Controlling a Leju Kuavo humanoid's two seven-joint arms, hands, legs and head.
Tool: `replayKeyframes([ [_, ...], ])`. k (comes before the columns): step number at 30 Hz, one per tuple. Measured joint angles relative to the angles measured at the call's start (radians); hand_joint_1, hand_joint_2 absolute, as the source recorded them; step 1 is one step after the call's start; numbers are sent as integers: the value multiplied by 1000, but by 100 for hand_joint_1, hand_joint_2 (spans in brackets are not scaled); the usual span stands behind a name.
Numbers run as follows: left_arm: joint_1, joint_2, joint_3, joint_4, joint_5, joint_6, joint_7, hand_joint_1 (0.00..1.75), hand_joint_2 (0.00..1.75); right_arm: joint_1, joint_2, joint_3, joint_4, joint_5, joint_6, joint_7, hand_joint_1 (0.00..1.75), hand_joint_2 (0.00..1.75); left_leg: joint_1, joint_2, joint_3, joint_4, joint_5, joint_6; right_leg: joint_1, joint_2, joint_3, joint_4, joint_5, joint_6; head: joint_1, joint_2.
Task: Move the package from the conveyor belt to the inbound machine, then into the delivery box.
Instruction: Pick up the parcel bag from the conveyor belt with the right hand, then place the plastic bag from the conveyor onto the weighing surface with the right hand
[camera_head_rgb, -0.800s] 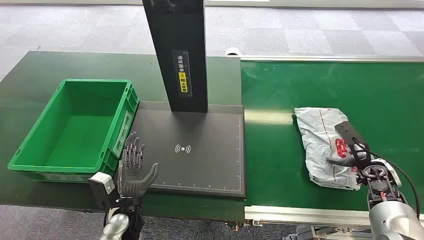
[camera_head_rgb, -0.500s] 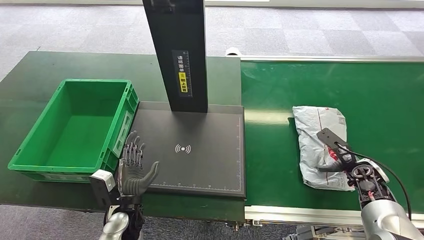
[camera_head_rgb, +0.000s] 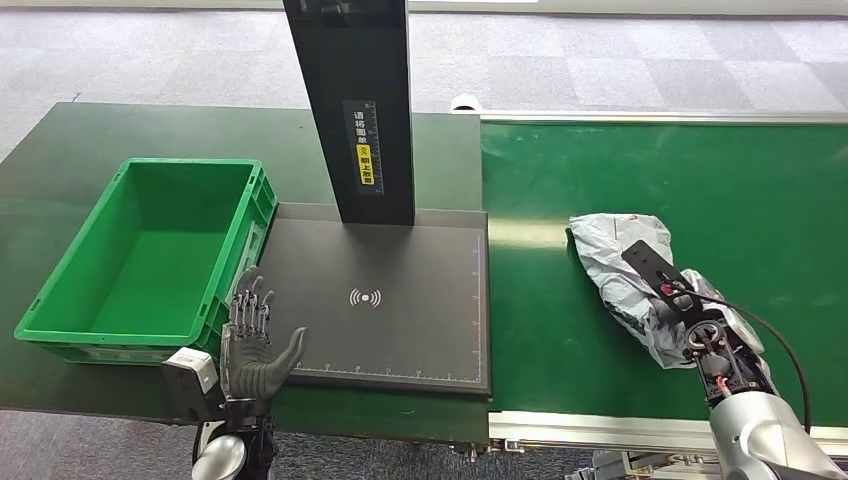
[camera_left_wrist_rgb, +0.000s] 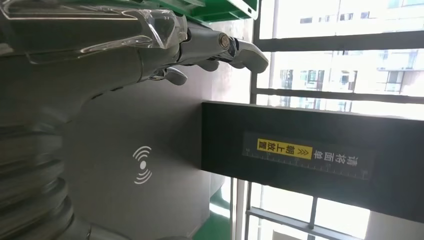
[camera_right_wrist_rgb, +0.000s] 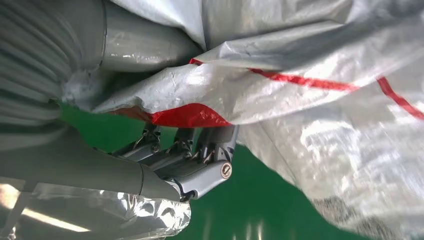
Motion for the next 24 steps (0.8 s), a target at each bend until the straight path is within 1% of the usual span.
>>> replayKeyframes([
  [3, 24, 0, 13, -27, -8, 4, 2, 0, 175, -8, 11, 10, -21, 1, -59, -24, 175, 175, 0, 0, 0, 0, 0, 0, 0, 0, 0, 0, 0, 0, 0, 0],
  [4, 31, 0, 17, -34, -10, 6, 2, 0, 175, -8, 15, 12, -32, 1, -94, -42, 175, 175, 0, 0, -1, 0, 0, 0, 0, 0, 0, 0, 0, 0, 0, 0],
  [6, 44, 0, 25, -46, -15, 9, -1, 0, 175, -7, 24, 14, -70, -8, -194, -97, 175, 175, 0, 0, -1, 0, 0, 0, 0, 0, 0, 0, 0, 0, 0, 0],
  [8, 53, 0, 33, -56, -17, 5, -12, 0, 175, 5, 35, 14, -149, -44, -283, -167, 175, 175, 0, 0, -1, 0, 0, 0, 0, 0, 0, 0, 0, 0, 0, 0],
  [10, 57, 0, 40, -65, -13, -5, -26, 0, 175, 34, 51, 17, -285, -102, -315, -216, 175, 175, 0, 0, -1, 0, 0, 0, 0, 0, 0, 0, 0, 0, 0, 0],
  [12, 56, 1, 46, -73, -9, -13, -35, 0, 175, 74, 67, 26, -438, -181, -286, -244, 175, 175, 0, -1, -1, 0, 0, 0, 0, -1, 0, 0, 0, 0, 0, 0],
  [14, 55, 2, 51, -85, -9, -19, -41, 0, 175, 117, 82, 45, -578, -270, -234, -271, 175, 175, 0, 0, -1, 0, 0, 0, 0, 0, -1, 0, 0, 0, 0, 0],
  [17, 49, 2, 61, -103, -9, -27, -43, 0, 175, 168, 100, 82, -738, -332, -195, -281, 175, 175, 1, 1, -1, 0, 0, 0, 1, 0, -1, 0, -1, -1, 0, 0],
  [20, 48, 3, 68, -114, -12, -30, -45, 0, 175, 194, 106, 106, -825, -357, -182, -291, 175, 175, 1, 0, -1, 0, 0, 0, 1, 0, -1, 0, -1, -1, 0, 0],
  [22, 47, 3, 71, -120, -17, -31, -51, 0, 175, 204, 110, 123, -863, -392, -141, -325, 175, 175, 1, 1, -1, 0, 0, 0, 0, 0, 0, 0, -1, -1, 1, 0],
  [24, 42, 5, 77, -132, -24, -32, -56, 0, 175, 218, 125, 156, -898, -430, -82, -370, 175, 175, 1, 1, 0, 0, 0, 0, 1, 1, 0, 0, -1, -1, 1, 0],
])
